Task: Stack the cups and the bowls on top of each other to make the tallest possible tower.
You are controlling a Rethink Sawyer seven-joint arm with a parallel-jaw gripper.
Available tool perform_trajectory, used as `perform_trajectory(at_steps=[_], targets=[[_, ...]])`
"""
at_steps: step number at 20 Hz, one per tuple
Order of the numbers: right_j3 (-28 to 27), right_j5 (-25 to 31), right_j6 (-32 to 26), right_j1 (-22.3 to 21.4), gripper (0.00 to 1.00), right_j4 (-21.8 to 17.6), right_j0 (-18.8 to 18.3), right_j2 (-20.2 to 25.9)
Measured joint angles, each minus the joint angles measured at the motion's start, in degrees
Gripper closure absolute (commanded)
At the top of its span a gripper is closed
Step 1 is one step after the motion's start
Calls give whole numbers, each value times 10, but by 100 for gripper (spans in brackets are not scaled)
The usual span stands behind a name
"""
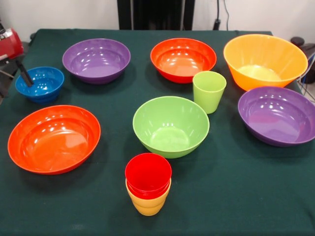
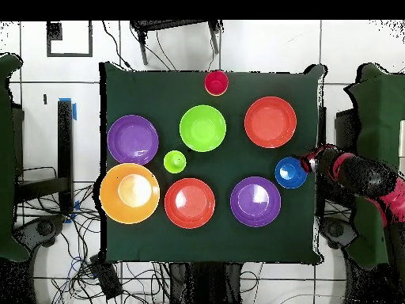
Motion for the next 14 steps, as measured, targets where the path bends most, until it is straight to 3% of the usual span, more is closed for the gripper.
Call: perform_trajectory(at_steps=[14], targets=[[0, 0, 0, 22, 0, -3, 0, 0]])
